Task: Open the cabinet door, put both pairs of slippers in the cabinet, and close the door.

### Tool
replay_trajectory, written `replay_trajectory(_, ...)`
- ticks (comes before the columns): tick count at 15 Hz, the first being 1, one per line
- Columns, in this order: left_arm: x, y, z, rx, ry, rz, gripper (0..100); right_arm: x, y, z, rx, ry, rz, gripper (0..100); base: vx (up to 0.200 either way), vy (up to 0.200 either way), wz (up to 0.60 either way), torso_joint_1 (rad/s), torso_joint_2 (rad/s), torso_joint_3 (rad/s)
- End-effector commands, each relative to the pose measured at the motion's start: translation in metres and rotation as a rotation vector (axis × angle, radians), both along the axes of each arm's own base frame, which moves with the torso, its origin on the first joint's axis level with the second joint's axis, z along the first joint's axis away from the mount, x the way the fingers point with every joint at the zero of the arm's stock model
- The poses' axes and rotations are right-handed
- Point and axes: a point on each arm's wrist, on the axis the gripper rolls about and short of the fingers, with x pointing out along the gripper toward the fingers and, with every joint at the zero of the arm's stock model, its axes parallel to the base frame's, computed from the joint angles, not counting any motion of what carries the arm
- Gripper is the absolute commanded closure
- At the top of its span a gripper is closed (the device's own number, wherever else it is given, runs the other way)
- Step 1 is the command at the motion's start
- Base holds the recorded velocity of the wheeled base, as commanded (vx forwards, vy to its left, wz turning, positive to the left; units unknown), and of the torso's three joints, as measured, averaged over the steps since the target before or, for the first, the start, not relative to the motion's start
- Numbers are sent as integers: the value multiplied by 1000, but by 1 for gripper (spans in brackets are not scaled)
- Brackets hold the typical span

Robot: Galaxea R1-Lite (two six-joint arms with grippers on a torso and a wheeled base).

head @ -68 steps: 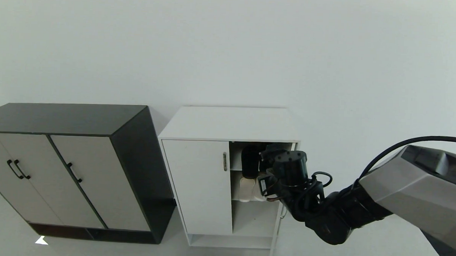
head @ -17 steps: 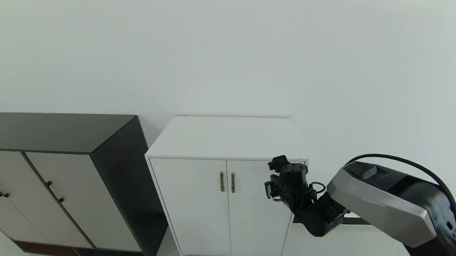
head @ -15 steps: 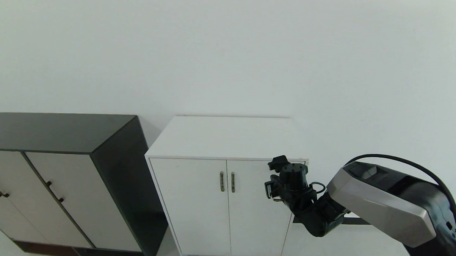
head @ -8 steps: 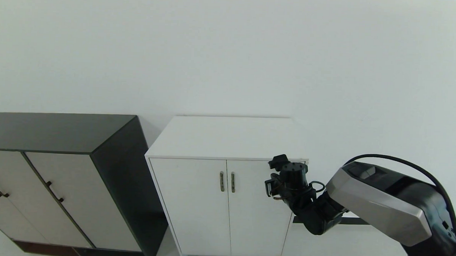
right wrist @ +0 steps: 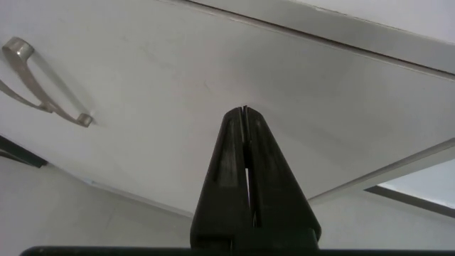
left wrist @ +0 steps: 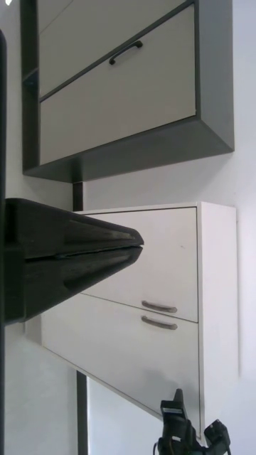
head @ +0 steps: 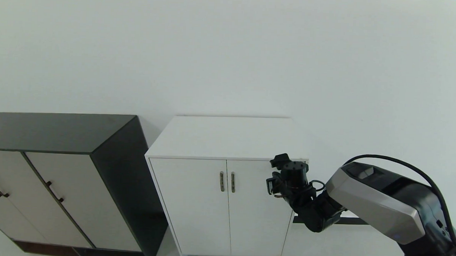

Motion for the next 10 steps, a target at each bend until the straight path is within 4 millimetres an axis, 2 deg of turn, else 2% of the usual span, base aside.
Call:
replay_trajectory(1, 0, 0, 0, 1, 1, 1, 100, 4, -1, -2, 4, -7, -6, 100, 0, 0, 0, 0, 0, 0)
replay_trajectory(10, 0, 0, 0, 1, 1, 1, 100, 16, -2, -4, 15, -27, -21, 100, 0, 0, 0, 0, 0, 0)
